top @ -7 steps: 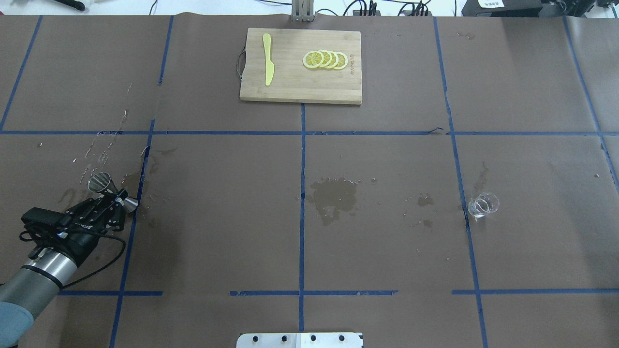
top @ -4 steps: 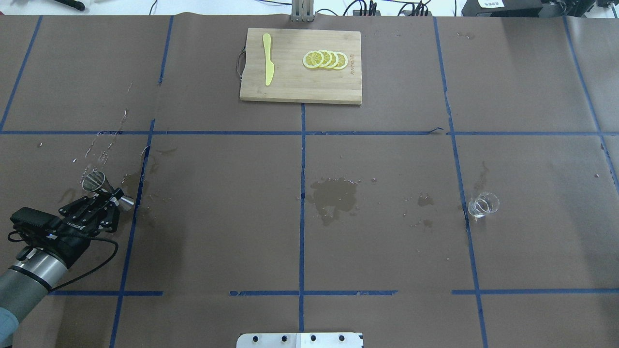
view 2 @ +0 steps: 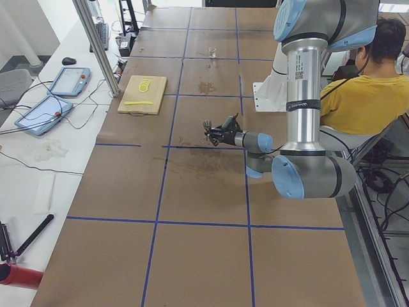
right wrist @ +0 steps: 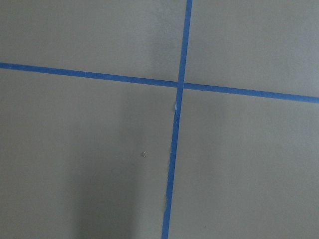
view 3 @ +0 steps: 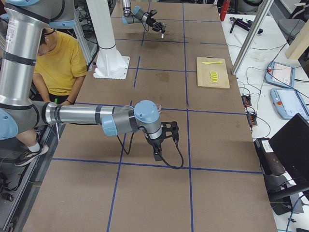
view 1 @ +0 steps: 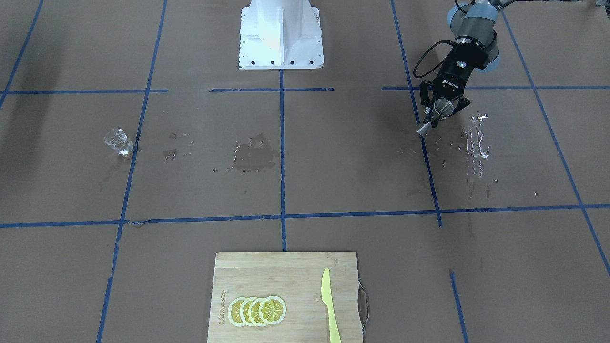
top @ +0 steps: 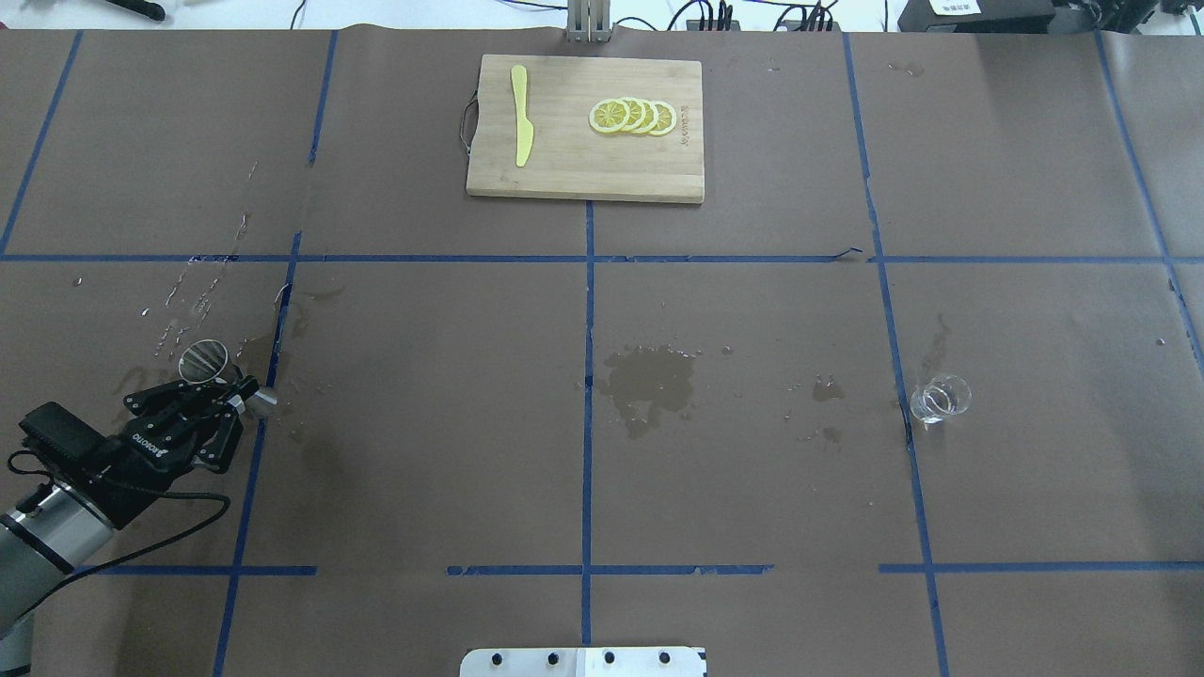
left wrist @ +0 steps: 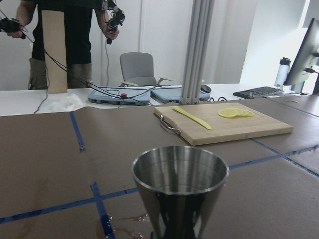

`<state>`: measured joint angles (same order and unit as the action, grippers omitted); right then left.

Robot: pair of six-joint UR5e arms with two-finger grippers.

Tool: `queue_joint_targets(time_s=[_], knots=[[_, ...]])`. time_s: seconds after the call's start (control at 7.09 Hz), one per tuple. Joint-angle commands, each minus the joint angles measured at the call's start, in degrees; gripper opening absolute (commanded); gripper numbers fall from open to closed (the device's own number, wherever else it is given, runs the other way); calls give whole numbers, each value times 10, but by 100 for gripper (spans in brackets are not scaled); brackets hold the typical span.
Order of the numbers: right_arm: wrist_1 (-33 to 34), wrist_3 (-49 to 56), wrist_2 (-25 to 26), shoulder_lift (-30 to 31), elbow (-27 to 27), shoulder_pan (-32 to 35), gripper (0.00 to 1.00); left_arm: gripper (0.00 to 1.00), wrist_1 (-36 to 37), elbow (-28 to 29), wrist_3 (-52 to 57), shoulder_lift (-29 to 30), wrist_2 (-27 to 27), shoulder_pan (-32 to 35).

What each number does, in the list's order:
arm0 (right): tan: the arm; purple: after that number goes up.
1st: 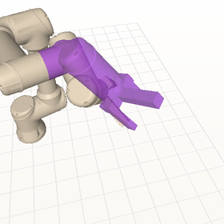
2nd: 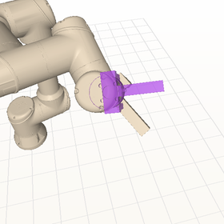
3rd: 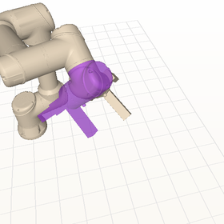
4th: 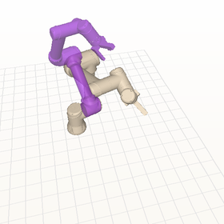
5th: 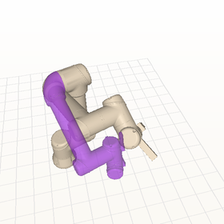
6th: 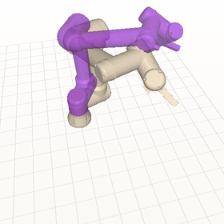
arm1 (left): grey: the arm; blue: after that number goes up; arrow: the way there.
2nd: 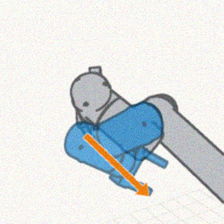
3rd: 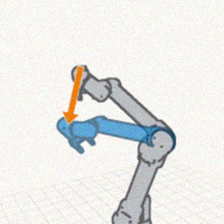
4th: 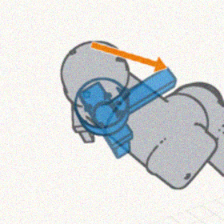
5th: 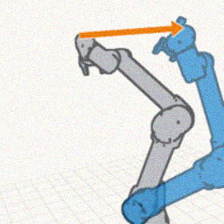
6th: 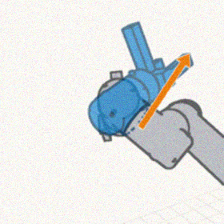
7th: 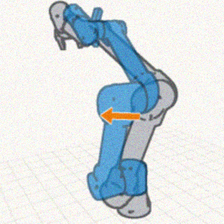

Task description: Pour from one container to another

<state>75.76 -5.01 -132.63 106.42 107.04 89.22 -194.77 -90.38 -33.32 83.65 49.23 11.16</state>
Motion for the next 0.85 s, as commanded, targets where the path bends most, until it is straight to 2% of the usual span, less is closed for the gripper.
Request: queue_joint_targets(time_s=[0.0,0.14,0.28,0.42,0.71], knots=[[0,-1,0,0,-2,3,100,0,-6,-4,97,39,133,46],[0,-1,0,0,-3,3,100,0,-14,-4,107,44,199,66],[0,-1,0,0,-3,4,100,0,-12,-4,176,65,295,98],[0,-1,0,-1,-3,4,100,0,-5,3,204,120,361,125],[0,-2,-13,-2,-3,5,100,0,58,4,208,183,483,158]])
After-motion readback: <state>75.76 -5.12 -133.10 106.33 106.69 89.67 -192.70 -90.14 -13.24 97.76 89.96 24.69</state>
